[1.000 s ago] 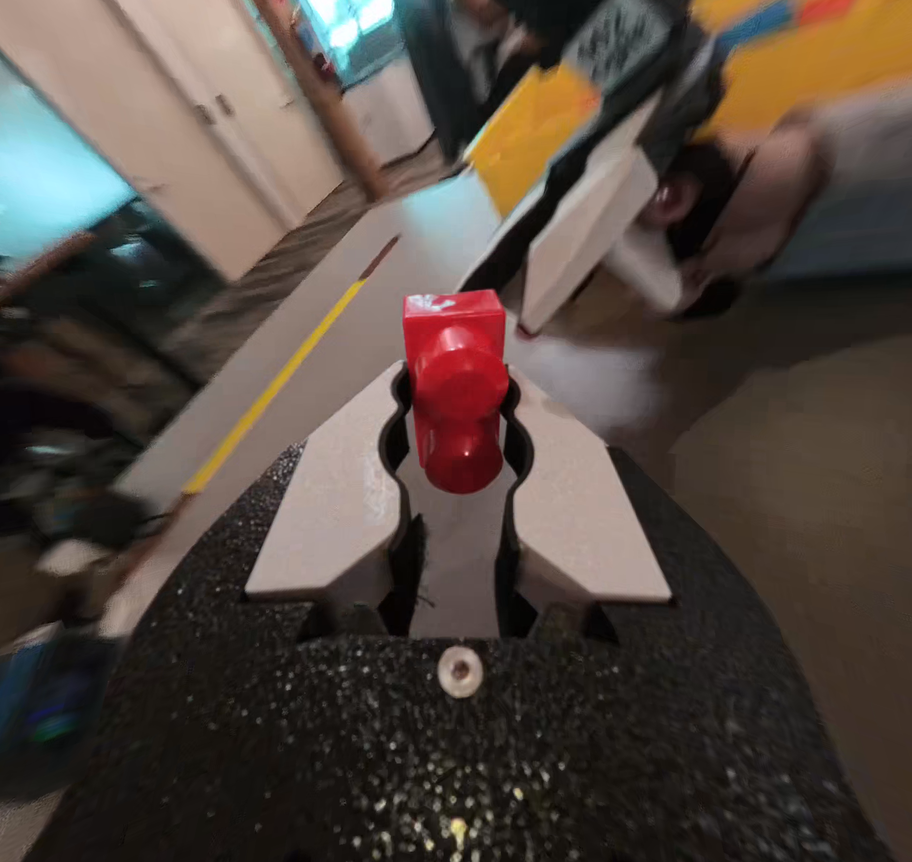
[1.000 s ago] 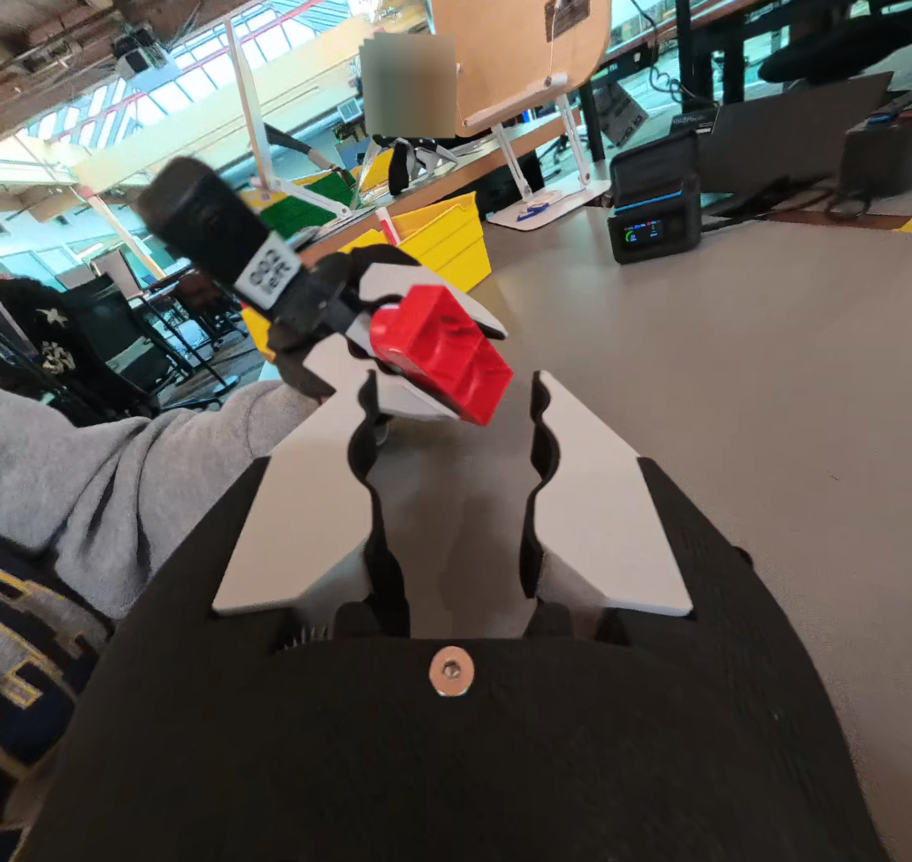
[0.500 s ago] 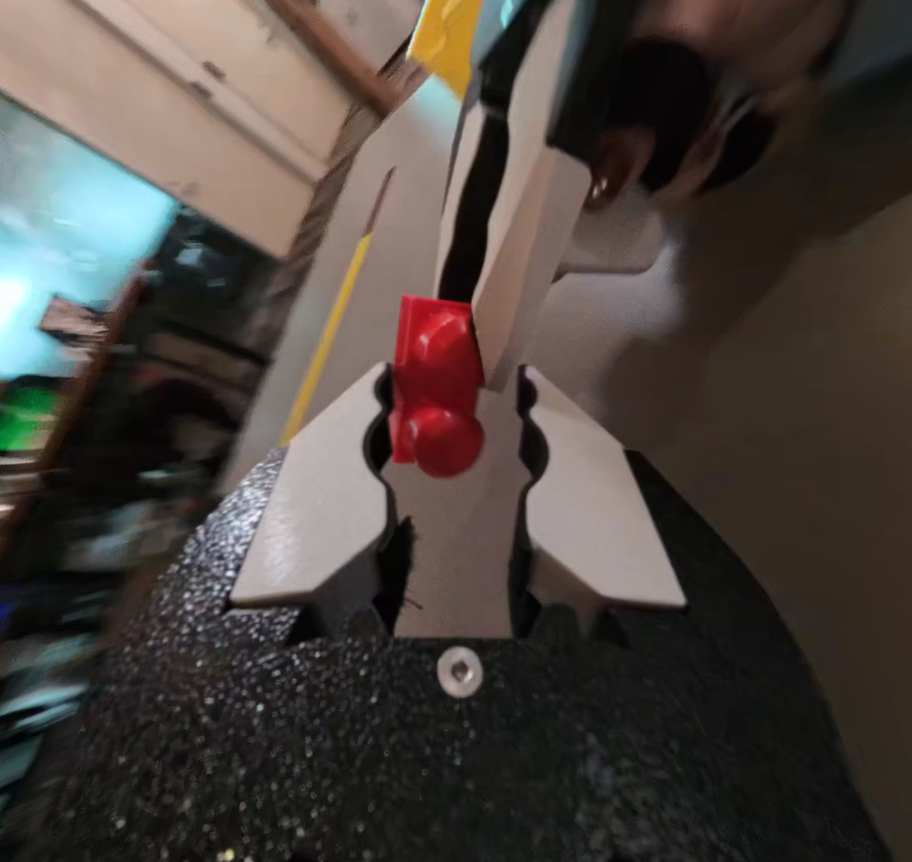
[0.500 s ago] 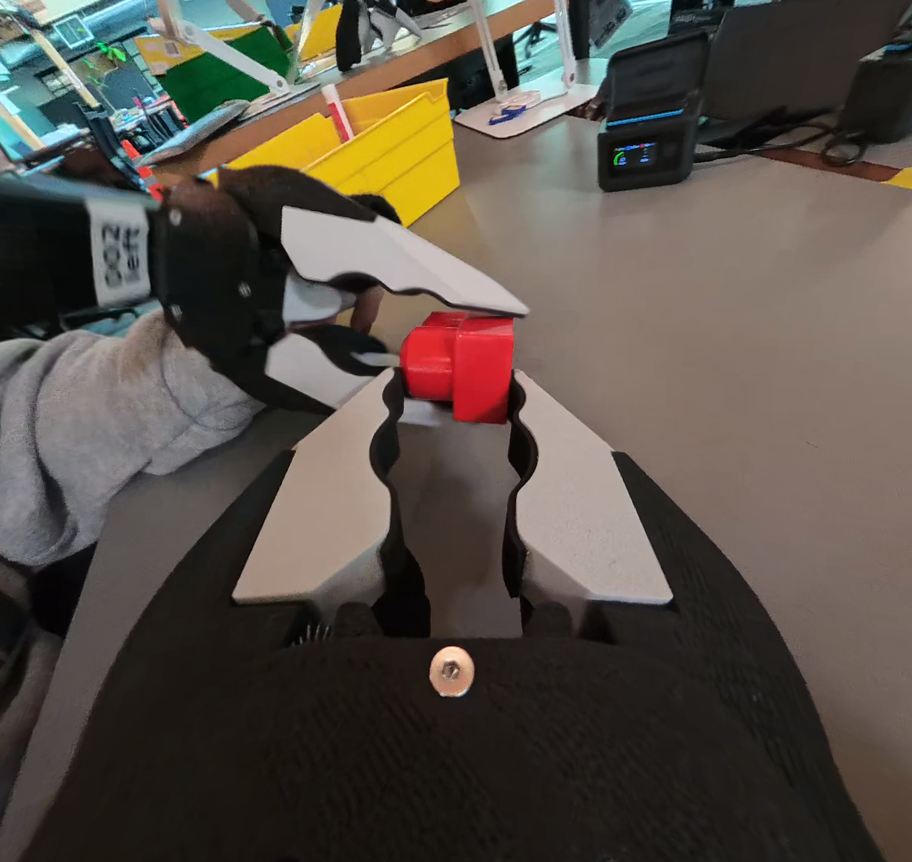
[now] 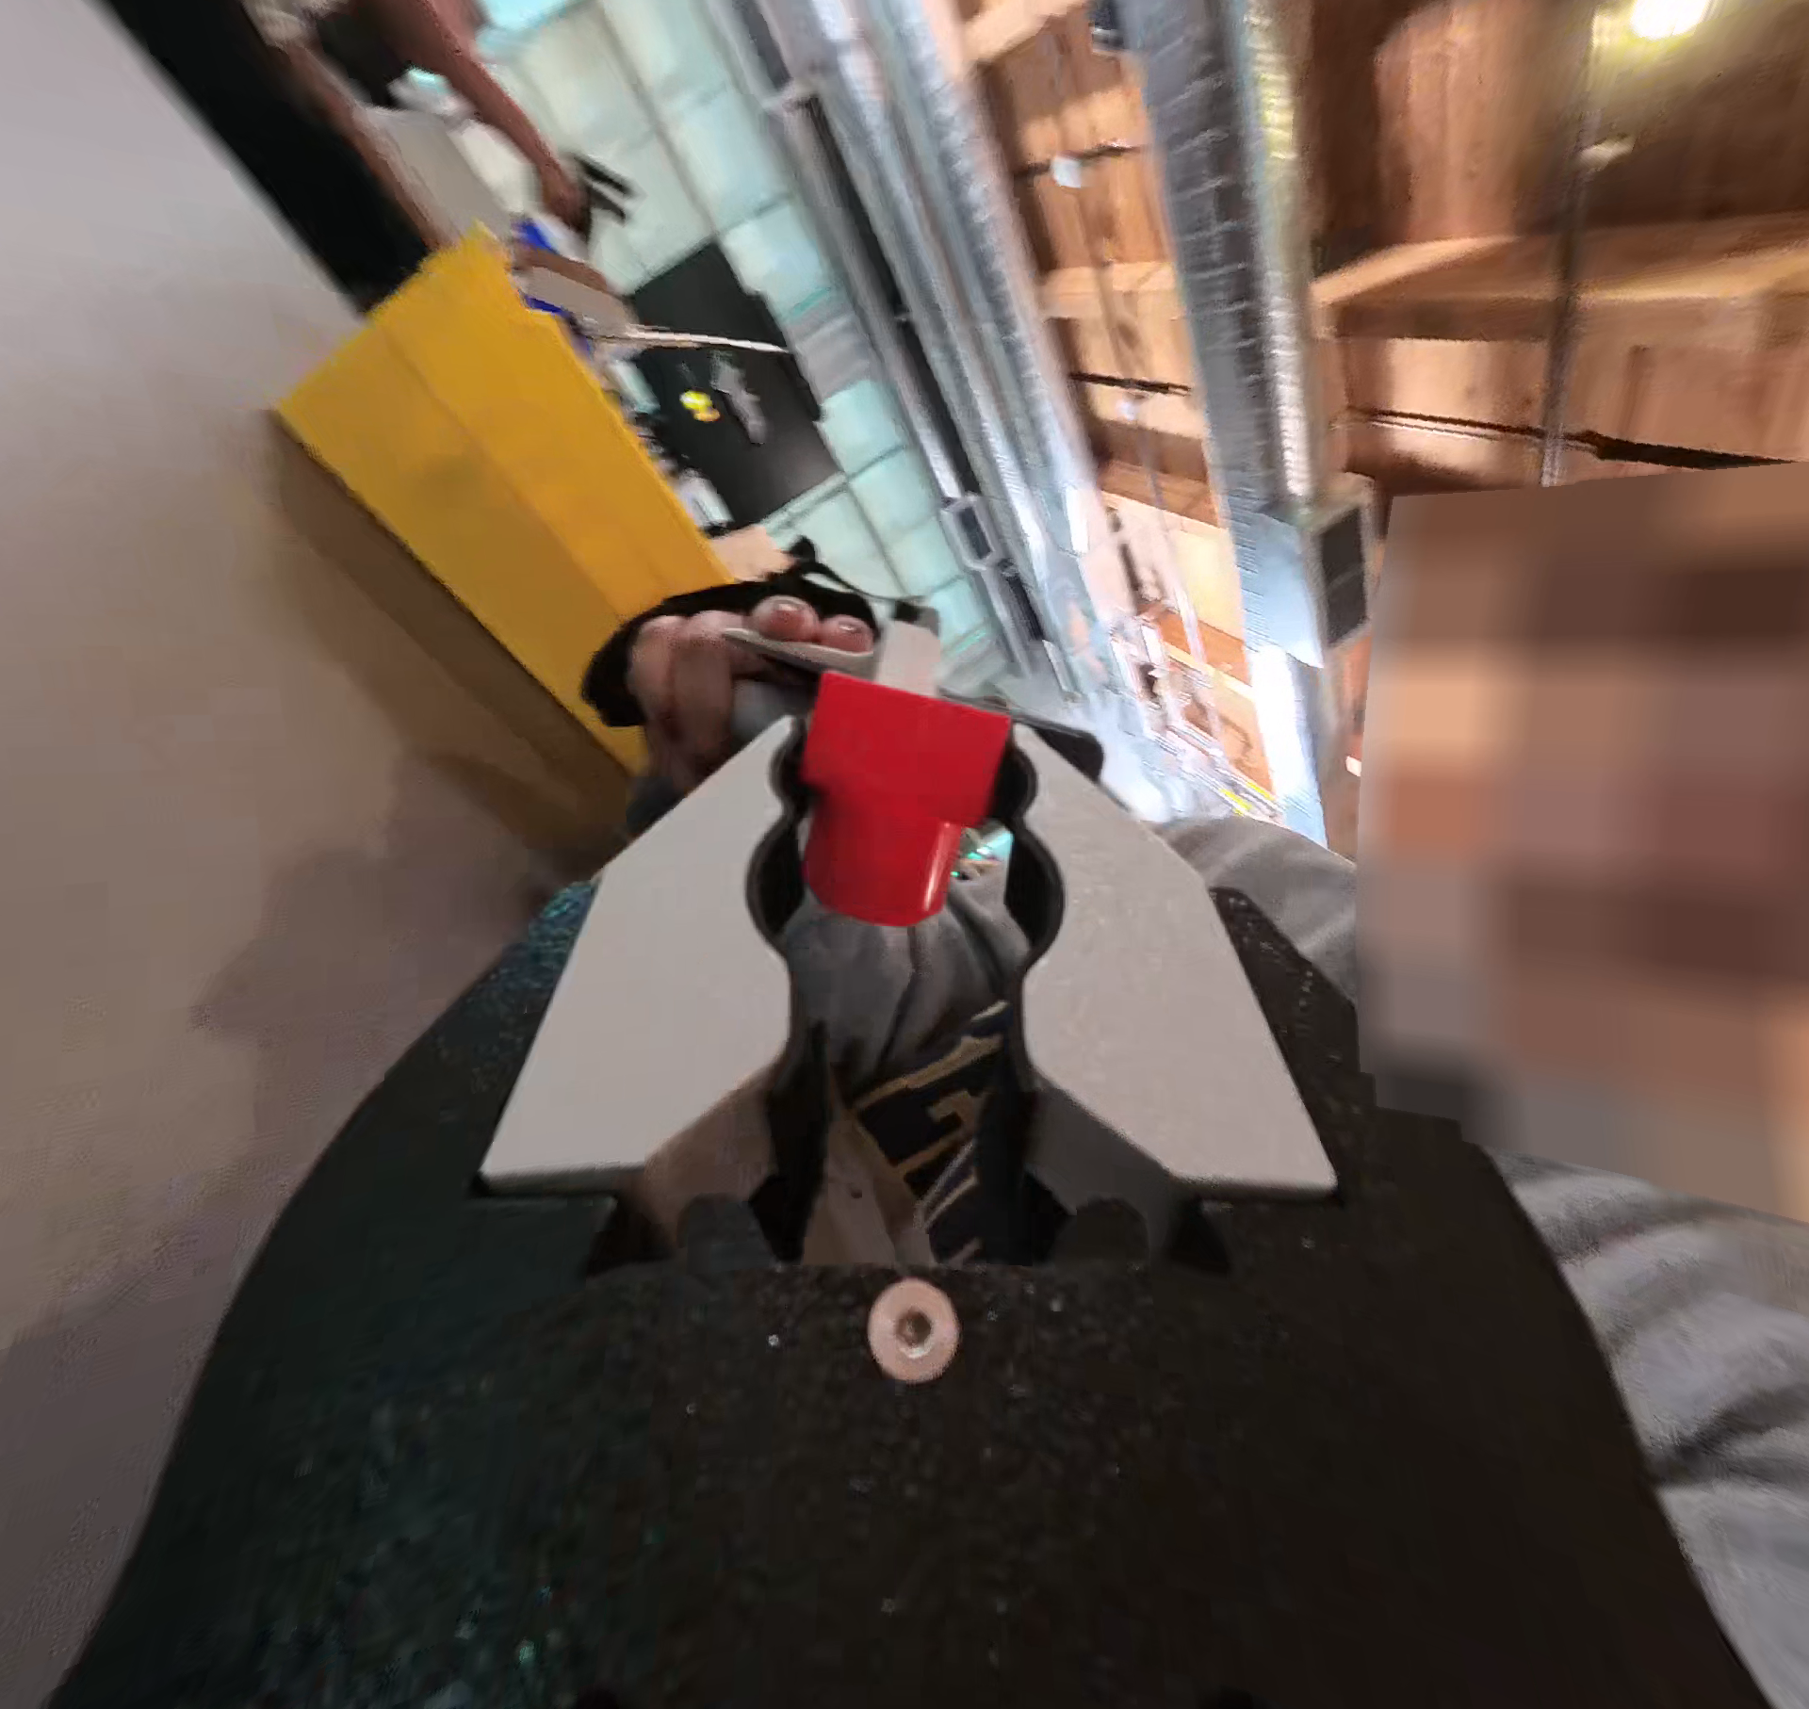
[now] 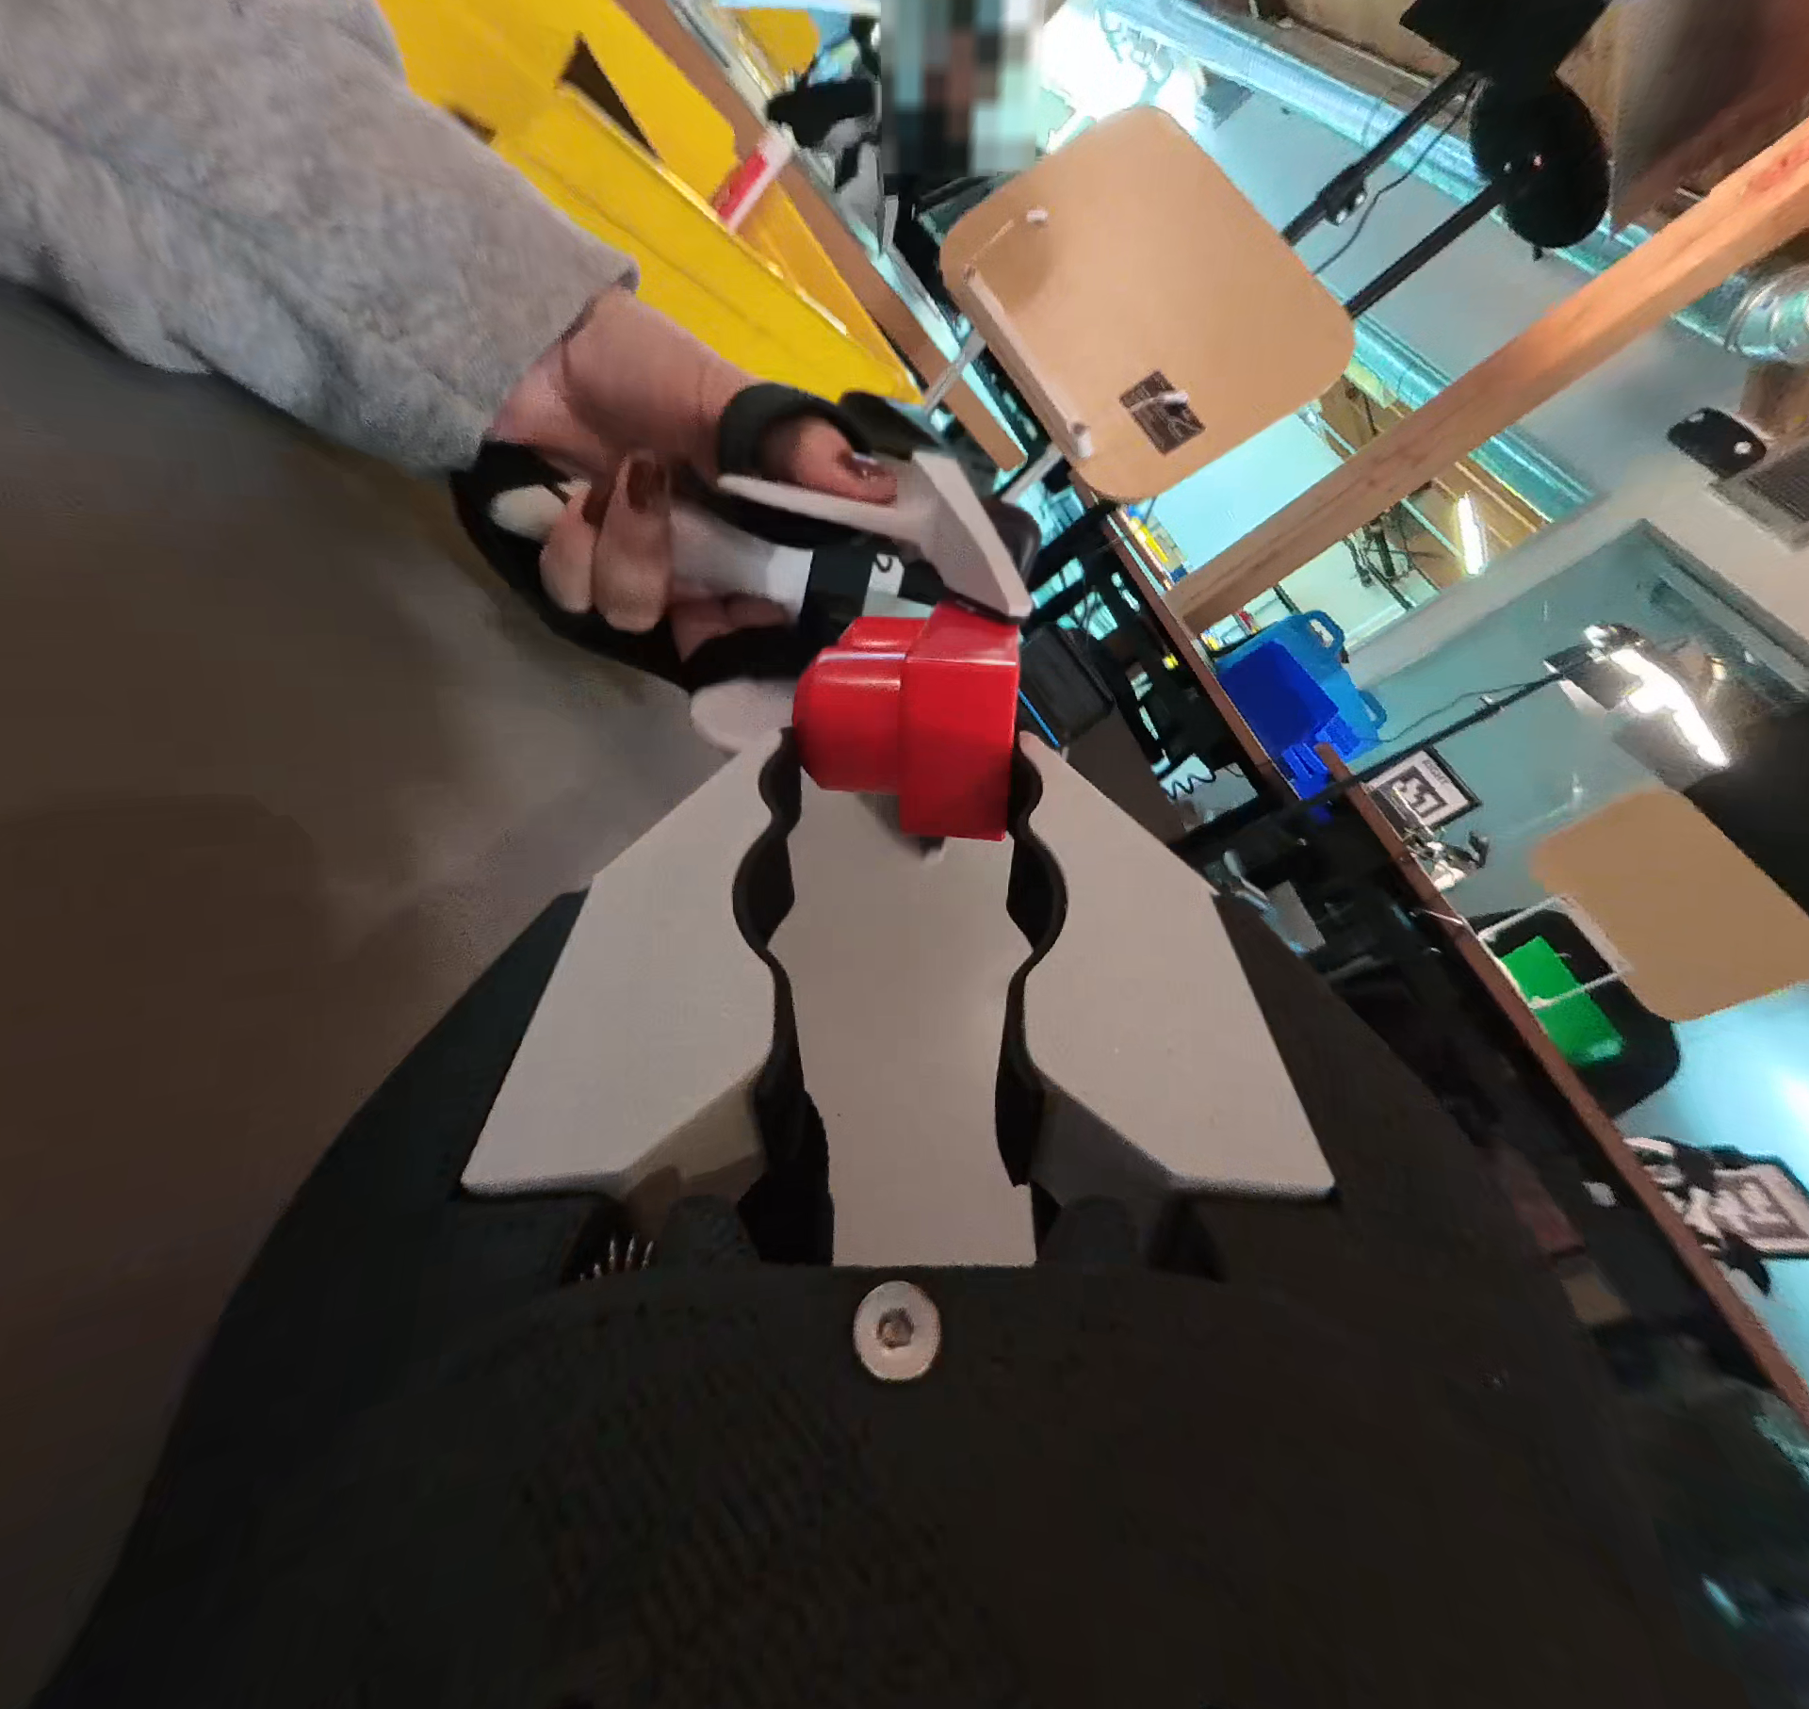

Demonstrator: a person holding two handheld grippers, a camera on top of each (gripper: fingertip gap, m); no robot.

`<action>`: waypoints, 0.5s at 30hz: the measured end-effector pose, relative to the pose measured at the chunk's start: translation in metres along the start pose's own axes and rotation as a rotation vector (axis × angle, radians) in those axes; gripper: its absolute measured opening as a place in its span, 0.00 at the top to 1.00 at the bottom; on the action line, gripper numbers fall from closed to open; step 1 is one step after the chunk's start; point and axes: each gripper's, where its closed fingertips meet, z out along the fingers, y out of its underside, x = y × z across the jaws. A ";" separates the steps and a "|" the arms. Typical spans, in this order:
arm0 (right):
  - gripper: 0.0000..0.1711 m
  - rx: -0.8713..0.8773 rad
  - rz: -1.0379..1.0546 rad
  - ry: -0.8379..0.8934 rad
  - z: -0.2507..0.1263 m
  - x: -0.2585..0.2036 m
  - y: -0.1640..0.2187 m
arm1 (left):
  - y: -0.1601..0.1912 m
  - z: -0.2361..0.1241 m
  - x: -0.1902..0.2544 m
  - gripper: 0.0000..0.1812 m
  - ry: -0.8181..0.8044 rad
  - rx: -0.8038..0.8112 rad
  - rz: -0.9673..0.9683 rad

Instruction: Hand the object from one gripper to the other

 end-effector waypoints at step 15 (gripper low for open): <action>0.60 0.410 1.882 -0.701 -0.002 0.013 -0.026 | 0.012 0.005 0.043 0.81 -0.200 -0.088 1.308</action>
